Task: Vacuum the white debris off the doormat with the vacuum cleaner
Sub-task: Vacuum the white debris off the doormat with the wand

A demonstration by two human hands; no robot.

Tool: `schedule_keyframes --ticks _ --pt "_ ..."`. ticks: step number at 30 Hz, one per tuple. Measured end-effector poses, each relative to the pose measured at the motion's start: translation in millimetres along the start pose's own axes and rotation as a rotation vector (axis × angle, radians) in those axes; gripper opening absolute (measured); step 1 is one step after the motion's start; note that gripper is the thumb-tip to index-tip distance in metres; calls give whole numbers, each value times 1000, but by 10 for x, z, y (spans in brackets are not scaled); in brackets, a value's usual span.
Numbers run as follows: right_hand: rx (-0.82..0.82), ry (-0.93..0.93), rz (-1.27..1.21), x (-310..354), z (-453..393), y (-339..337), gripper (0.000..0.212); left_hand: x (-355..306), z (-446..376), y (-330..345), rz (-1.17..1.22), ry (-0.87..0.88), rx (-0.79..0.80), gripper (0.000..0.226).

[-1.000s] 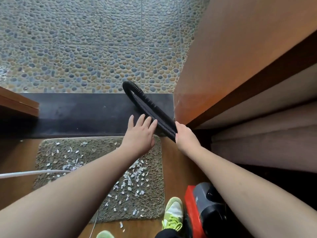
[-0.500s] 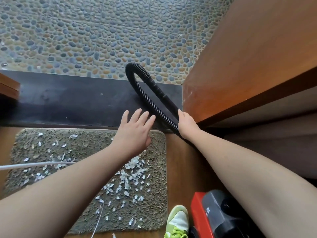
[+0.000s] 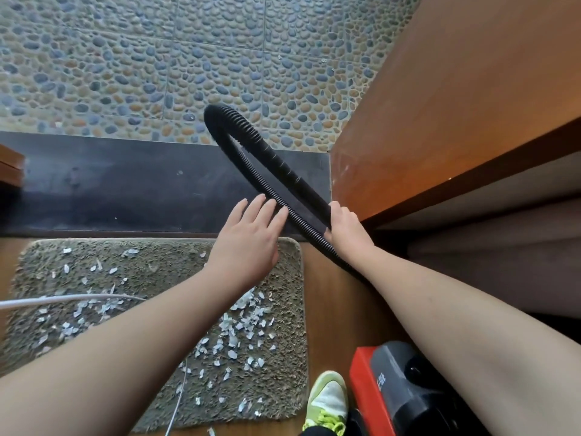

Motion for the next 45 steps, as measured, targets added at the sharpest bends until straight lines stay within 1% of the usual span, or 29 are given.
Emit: schedule_keyframes --ticks 2,5,6,7,9,11,13,14,17,19,21,22,25,28,31,35,36,38,40,41,43,44,45 --pt "-14 -26 -7 80 177 -112 39 -80 48 -120 -19 4 -32 69" --pt "-21 -112 11 308 506 -256 44 -229 141 -374 -93 77 -147 71" --pt "-26 -143 27 397 623 -295 44 -268 182 -449 -130 107 -139 71" --pt "-36 -172 45 485 743 -337 44 -300 224 -528 -166 129 -110 70" --pt "-70 -227 59 652 1014 -438 43 -352 294 -689 -225 107 29 66" --pt "-111 -263 35 772 1302 -535 46 -358 405 -892 -263 55 156 51" --pt "-141 -288 0 834 1598 -646 51 -373 565 -1098 -242 41 252 33" --pt "-140 -307 -3 875 1740 -670 52 -361 640 -1166 -214 34 283 28" --pt "-139 -331 -70 1026 2152 -905 51 -351 944 -1438 -155 63 369 21" --pt "-128 -333 -85 1125 2436 -1031 54 -387 1192 -1608 -150 109 372 21" --pt "-120 -335 -75 1212 2704 -1153 56 -436 1426 -1808 -153 118 361 19" --pt "-101 -323 -81 1243 2818 -1217 55 -457 1542 -1903 -157 118 366 18" --pt "-59 -304 -62 1353 3246 -1395 43 -546 1875 -2175 -134 117 384 17" --pt "-24 -269 -54 1444 3637 -1599 41 -651 2160 -2448 -138 145 361 16" --pt "-49 -183 -72 1484 4032 -1778 34 -758 2400 -2680 -160 164 346 15" --pt "-37 -27 -113 1419 4504 -1905 32 -911 2650 -2879 -183 232 314 15" --pt "-55 19 -142 1384 4631 -1927 33 -959 2718 -2912 -188 255 309 15" --pt "-110 154 -236 1269 4946 -1936 42 -1053 2866 -2950 -191 296 313 16" --pt "-232 366 -361 1140 5360 -1969 56 -1103 3001 -2995 -197 327 306 18" --pt "-329 498 -484 1066 5588 -1988 62 -1106 3069 -3020 -200 332 305 19" --pt "-591 790 -850 841 6040 -1962 68 -1129 3189 -3056 -188 347 293 21" --pt "-669 957 -1057 724 6230 -1919 70 -1138 3251 -3075 -175 356 285 22" --pt "-652 1109 -1269 632 6369 -1880 72 -1160 3306 -3105 -164 361 280 22"
Point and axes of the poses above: each hand's wrist, its own z-axis away from the middle knuckle, its own y-axis out of the palm, x = y × z, the point moved 6 cm from there along -z, towards the middle knuckle, and after that the axes turned 3 degrees about -z, right-handed, at the moved point
